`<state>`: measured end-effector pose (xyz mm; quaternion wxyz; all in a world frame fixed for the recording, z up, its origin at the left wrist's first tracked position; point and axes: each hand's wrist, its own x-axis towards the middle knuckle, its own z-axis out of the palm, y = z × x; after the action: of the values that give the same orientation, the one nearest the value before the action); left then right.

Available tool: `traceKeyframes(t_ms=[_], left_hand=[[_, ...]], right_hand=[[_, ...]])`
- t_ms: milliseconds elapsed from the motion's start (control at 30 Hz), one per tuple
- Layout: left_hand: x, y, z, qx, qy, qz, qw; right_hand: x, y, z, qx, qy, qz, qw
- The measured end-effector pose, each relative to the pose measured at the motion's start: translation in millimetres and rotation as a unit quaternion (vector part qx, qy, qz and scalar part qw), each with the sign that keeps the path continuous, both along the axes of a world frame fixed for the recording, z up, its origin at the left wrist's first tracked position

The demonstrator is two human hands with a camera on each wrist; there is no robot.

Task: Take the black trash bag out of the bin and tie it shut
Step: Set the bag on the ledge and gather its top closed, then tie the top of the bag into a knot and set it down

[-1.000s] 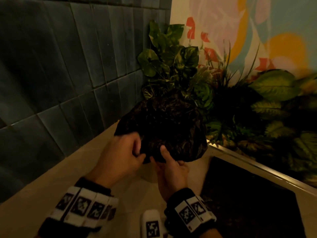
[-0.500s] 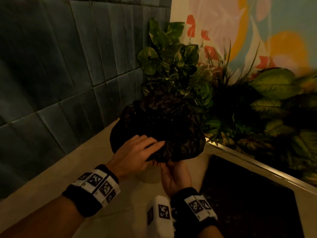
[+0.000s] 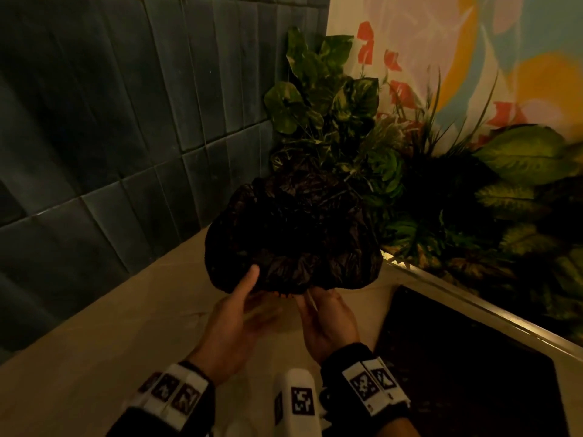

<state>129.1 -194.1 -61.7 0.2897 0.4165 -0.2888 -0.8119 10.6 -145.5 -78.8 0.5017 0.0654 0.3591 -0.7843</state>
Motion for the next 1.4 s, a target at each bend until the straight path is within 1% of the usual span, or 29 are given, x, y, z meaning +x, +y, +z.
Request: traceKeyframes(t_ms=[33,67,133,167,267,367,433,467,500,533,600,633,700,800,900,1000,1033,1100,1167,1233,1333,1400], left_hand=[[-2.5,-6.0,3.6,-0.016,0.036,0.015,0.999],[-4.8,-10.1,6.7,-0.036,0.054,0.032,0.997],[-7.3,-17.2,6.7,-0.06,0.069,0.05,0.994],[-8.1,-19.6,5.7,-0.058,0.08,0.049,0.994],[-8.6,-24.6,1.5,-0.029,0.124,0.048,0.991],[-12.4,-24.9,2.4,0.009,0.169,0.052,0.984],[-14.7,-26.8,0.7,0.033,0.196,0.056,0.978],[-15.2,-27.8,-0.4,0.041,0.199,0.059,0.977],[-14.6,-28.9,-2.3,0.041,0.184,0.06,0.98],[-13.6,-29.4,-3.5,0.037,0.151,0.058,0.986],[-11.2,-31.8,-5.1,0.023,0.067,0.061,0.996],[-10.8,-34.0,-6.2,0.025,0.05,0.067,0.996],[-10.6,-36.6,-5.1,0.045,0.067,0.081,0.993],[-14.3,-40.1,-0.5,0.086,0.136,0.118,0.98],[-18.0,-42.2,5.5,0.099,0.174,0.152,0.968],[-21.4,-43.1,10.2,0.106,0.196,0.181,0.958],[-22.0,-43.5,10.6,0.102,0.192,0.182,0.959],[-23.5,-45.0,9.4,0.085,0.184,0.175,0.964],[-23.0,-46.2,7.2,0.068,0.168,0.164,0.97],[-19.7,-48.0,5.5,0.052,0.163,0.163,0.972],[-15.1,-48.2,6.7,0.03,0.189,0.148,0.97],[-16.7,-47.0,11.5,0.015,0.172,0.114,0.978]], right_hand=[[0.1,0.0,1.1,0.005,0.003,0.006,1.0],[-0.2,0.1,3.2,0.007,0.006,0.011,1.0],[-1.4,2.6,5.1,0.001,0.011,0.025,1.0],[-2.5,5.3,6.1,0.002,0.011,0.033,0.999],[-4.9,15.3,17.1,0.007,0.0,0.054,0.999],[-10.7,15.1,29.0,-0.018,-0.002,0.056,0.998],[-15.7,8.2,33.6,-0.026,0.02,0.052,0.998],[-18.7,4.2,34.4,-0.012,0.038,0.046,0.998],[-21.2,0.5,33.5,0.005,0.053,0.036,0.998],[-24.1,-2.2,30.2,0.015,0.055,0.028,0.998],[-29.1,-5.3,24.7,0.002,0.036,0.009,0.999],[-30.4,-5.9,23.8,-0.009,0.024,-0.001,1.0],[-31.3,-7.1,19.0,-0.018,0.008,-0.008,1.0],[-27.7,-11.7,12.9,0.0,0.0,-0.022,1.0],[-23.9,-18.0,10.9,0.015,-0.005,-0.055,0.998],[-22.0,-20.8,6.1,0.1,0.061,-0.079,0.99],[-21.2,-21.6,4.6,0.128,0.103,-0.087,0.983],[-18.2,-19.3,7.8,0.157,0.209,-0.13,0.956],[-17.7,-16.6,11.3,0.163,0.325,-0.158,0.918],[-15.3,-13.3,16.5,0.152,0.425,-0.135,0.882],[-12.9,-12.6,20.9,0.135,0.464,-0.073,0.872],[-11.3,-15.8,18.1,0.122,0.487,-0.052,0.863]])
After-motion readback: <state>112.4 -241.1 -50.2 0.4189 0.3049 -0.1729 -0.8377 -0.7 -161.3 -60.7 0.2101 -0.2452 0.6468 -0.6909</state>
